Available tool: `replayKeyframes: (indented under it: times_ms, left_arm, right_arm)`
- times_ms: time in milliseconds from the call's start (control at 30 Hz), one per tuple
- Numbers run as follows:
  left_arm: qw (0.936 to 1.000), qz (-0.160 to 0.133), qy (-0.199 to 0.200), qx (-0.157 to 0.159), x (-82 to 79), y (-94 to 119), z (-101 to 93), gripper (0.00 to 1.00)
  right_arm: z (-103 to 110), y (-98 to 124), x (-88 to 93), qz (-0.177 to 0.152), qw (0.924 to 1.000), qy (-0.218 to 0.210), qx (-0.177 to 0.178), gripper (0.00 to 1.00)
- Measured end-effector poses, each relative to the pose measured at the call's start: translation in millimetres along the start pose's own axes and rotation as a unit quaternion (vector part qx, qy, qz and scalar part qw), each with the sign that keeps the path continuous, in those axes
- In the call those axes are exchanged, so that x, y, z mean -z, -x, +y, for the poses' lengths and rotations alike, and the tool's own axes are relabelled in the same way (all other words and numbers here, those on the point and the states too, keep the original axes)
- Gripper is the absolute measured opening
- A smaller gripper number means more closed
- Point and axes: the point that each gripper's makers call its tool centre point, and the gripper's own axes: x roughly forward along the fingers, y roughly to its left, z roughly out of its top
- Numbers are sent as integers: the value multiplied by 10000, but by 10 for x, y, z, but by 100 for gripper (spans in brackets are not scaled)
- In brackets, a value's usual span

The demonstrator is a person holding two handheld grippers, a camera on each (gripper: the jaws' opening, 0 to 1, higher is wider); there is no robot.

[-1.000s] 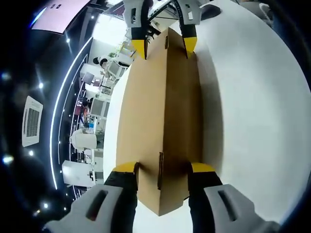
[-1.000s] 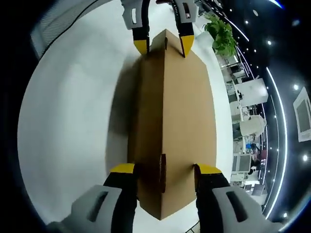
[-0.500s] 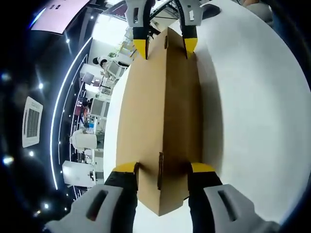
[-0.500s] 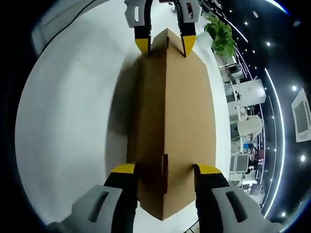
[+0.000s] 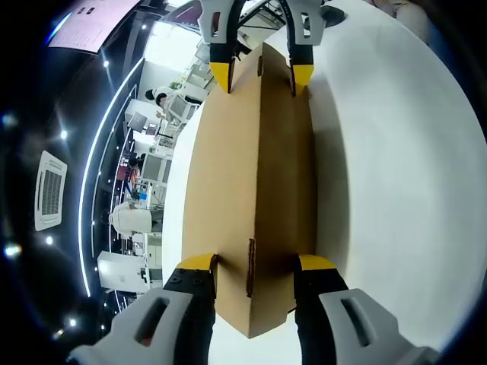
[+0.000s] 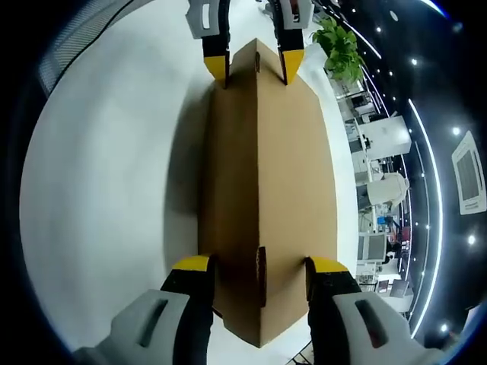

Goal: Operate the shoe box by opening the lid, removing the specified soft item, and placing it in the target area until the item is outside and the box remains undamaged.

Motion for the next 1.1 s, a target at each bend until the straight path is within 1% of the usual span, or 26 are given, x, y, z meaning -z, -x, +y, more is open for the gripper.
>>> replayKeyframes:
  times_ms: [267,567,933,1100]
  left_arm:
    - [10000,-8,-3,5,0,2,5,38]
    - [10000,-27,30,80,-9,24,37,37]
    - [9999,-63,81,93,-32,77,83,36]
    - [9999,-100,92,65,-42,102,100,37]
  right_arm:
    - [-14,27,-1,-52,9998,28,-184,42]
    - [-55,72,-13,12,9994,22,-333,40]
    - [-113,142,-22,-42,9984,-56,-558,39]
    - [-115,153,-21,-70,9983,-61,-575,41]
